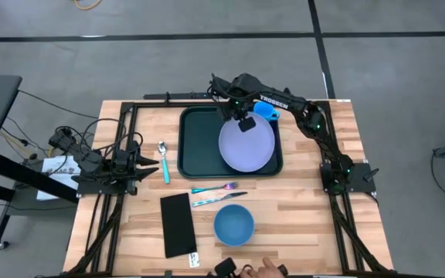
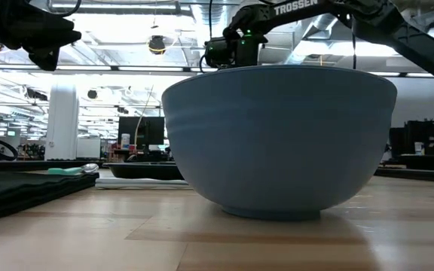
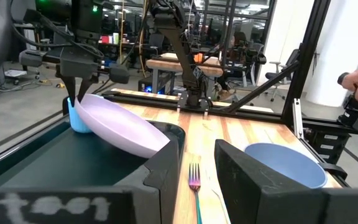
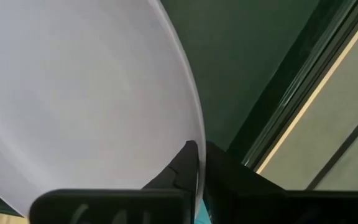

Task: Set up tray
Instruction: Put the light purple plate in the bottom right of the black serving tray, then put the blue bowl on the light purple plate on the black serving tray

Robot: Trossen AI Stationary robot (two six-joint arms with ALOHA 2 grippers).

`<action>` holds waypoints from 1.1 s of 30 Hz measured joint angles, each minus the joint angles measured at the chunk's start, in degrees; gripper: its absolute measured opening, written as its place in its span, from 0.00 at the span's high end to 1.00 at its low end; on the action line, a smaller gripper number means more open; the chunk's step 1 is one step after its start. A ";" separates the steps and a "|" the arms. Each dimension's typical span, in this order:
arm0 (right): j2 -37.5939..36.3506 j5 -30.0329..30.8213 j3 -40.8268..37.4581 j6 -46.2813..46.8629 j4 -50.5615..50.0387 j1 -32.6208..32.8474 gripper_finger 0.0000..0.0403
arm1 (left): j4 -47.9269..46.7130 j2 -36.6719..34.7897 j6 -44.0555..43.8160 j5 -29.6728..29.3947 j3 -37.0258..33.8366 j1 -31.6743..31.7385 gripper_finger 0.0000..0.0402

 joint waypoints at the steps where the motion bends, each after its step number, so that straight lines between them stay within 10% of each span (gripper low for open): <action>1: 0.00 0.00 0.00 0.00 0.00 0.00 0.96 | 0.00 0.00 -0.08 0.00 0.00 0.00 0.77; 33: -0.15 0.14 -0.05 0.53 1.73 -0.02 0.93 | 0.02 0.00 -0.13 0.04 0.00 0.00 0.77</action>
